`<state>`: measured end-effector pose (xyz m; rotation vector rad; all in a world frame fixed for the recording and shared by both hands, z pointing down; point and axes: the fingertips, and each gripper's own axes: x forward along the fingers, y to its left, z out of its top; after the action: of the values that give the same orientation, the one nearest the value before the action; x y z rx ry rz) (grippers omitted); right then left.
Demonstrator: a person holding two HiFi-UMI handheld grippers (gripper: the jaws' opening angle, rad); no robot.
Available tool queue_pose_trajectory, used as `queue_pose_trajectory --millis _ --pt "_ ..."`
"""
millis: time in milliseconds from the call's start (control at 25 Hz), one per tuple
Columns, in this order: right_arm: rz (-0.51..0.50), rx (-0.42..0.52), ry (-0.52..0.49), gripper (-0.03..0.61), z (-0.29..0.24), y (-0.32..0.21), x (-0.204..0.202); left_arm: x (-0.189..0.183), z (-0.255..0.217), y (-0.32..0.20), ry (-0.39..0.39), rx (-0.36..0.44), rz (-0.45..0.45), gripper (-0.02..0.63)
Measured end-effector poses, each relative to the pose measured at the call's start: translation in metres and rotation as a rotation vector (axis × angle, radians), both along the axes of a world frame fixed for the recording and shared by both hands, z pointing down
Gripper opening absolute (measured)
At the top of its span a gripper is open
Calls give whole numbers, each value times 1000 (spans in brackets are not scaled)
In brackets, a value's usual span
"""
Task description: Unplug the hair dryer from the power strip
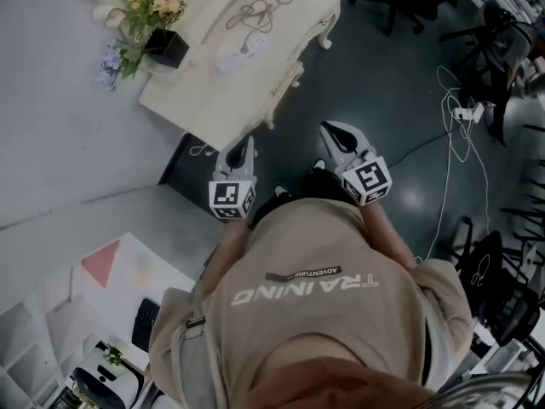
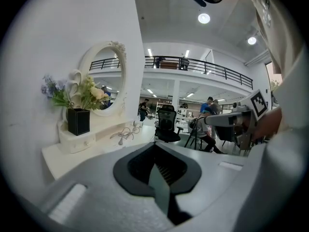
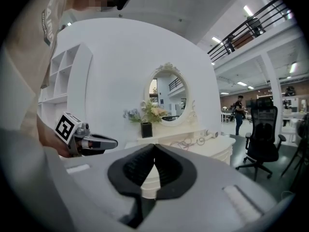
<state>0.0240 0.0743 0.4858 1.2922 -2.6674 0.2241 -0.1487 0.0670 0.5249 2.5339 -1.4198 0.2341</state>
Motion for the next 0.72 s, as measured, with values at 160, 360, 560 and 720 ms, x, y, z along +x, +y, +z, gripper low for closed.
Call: queue_pose_trajectory --millis 160,360,560,720 --pt "-18 -21 -12 3 8 -27 10 9 3 -27 -14 -16 -20 6" --pt "-82 -24 -52 3 10 -84 21 25 -13 -68 -63 -11 -63 6" --pt "-174 -13 -71 3 6 -143 35 44 -24 -117 -99 -12 -126 6" --pt "-227 -28 -63 3 15 -184 54 62 -31 -154 -101 -9 -189 6"
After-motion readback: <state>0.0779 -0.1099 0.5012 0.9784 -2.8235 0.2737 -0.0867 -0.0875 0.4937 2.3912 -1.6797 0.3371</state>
